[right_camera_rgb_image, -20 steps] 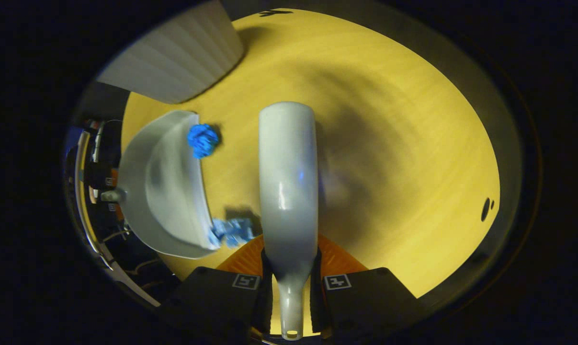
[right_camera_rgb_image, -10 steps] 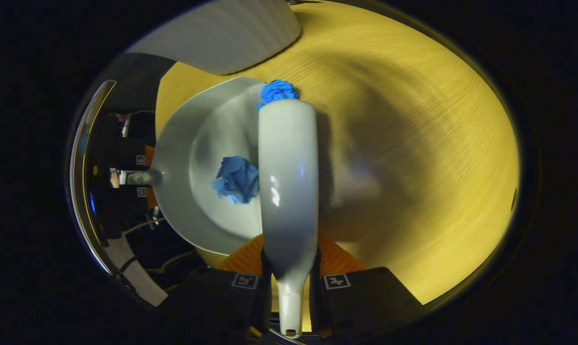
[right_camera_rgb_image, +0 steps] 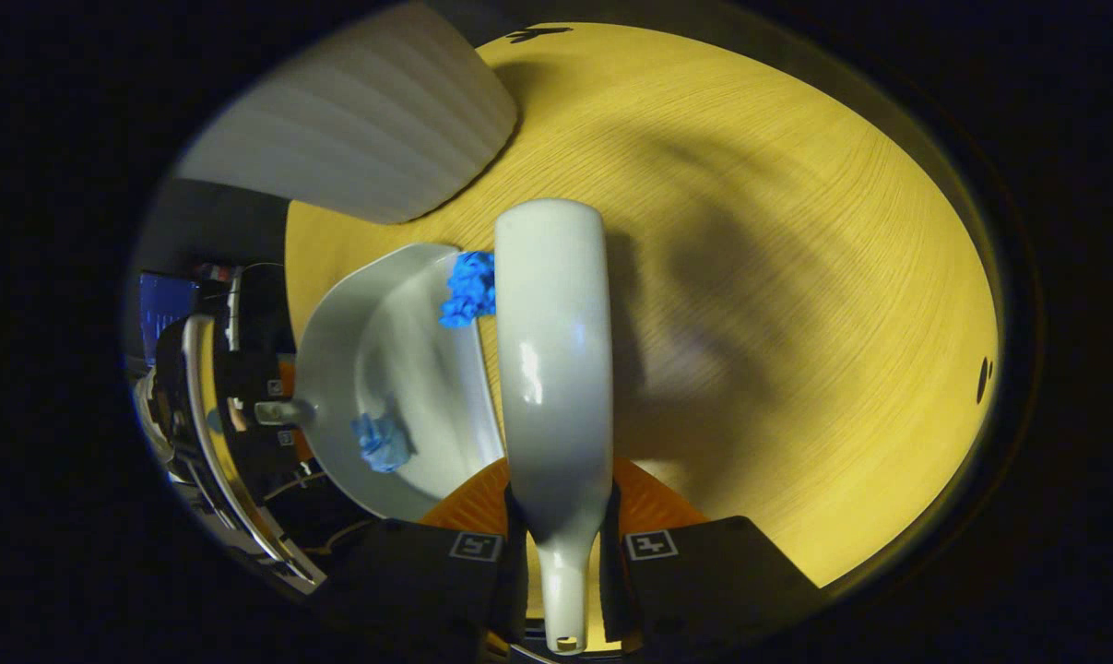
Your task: Pick up the small broom and dustpan from the desktop, sweep the trash into the dustpan with the broom, and then empty the trash into the garbage bin.
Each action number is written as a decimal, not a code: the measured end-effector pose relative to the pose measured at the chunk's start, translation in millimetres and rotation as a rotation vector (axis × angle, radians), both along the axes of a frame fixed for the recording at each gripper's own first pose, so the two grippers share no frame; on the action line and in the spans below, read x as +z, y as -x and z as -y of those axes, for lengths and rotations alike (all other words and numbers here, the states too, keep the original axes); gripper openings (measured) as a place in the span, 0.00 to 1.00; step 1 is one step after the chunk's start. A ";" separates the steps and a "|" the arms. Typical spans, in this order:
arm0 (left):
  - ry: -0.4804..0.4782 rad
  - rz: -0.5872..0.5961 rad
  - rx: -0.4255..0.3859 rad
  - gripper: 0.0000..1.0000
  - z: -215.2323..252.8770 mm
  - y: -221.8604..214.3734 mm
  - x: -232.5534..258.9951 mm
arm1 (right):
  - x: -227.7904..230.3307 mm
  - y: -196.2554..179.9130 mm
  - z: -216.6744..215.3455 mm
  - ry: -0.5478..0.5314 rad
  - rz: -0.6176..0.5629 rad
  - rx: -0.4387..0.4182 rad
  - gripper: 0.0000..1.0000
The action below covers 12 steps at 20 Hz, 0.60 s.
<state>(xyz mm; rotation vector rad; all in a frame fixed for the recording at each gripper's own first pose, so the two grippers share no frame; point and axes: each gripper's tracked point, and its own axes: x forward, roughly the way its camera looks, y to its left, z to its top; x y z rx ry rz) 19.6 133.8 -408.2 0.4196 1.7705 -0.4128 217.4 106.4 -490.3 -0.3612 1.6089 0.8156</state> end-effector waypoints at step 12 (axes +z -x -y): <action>0.031 0.085 0.001 0.27 2.7 -3.7 0.7 | 13.9 66.7 -17.3 -0.072 -0.302 0.274 0.37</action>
